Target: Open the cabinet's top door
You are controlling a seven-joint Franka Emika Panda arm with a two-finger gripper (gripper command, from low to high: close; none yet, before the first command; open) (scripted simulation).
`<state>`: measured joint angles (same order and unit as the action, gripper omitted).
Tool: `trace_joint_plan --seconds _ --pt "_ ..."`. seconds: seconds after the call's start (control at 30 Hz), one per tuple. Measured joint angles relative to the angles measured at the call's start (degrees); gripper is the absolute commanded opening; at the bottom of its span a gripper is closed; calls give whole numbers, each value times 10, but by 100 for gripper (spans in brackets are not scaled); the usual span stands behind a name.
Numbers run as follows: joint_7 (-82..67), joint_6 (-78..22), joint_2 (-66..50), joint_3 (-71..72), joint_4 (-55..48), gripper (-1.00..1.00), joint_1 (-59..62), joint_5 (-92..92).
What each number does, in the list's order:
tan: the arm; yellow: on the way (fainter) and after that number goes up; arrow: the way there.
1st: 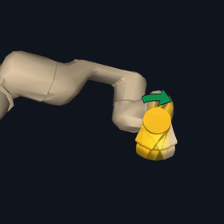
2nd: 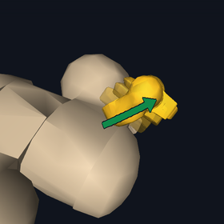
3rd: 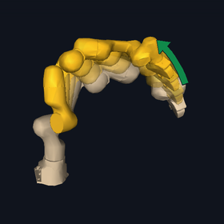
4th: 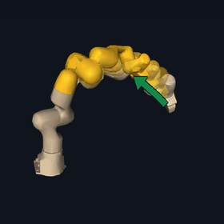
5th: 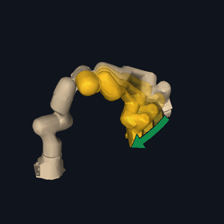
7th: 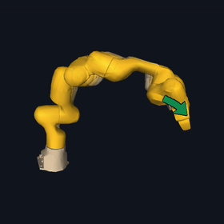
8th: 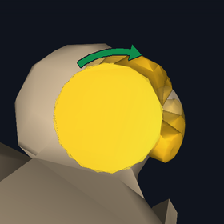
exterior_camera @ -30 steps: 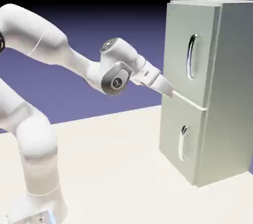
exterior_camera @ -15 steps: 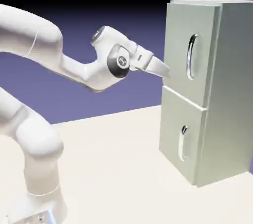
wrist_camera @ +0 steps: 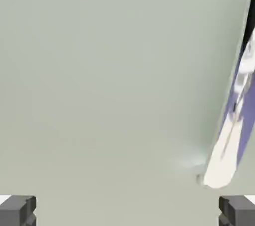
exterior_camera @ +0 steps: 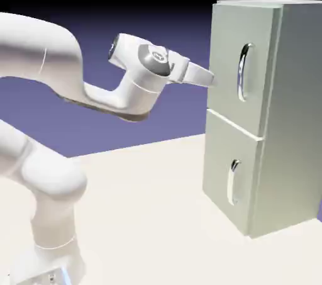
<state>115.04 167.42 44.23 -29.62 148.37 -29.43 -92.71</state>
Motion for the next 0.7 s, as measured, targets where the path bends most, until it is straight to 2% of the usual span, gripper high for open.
trace_joint_plan --seconds 0.7 --pt "410 -37 65 -167 -71 0 -162 -523"
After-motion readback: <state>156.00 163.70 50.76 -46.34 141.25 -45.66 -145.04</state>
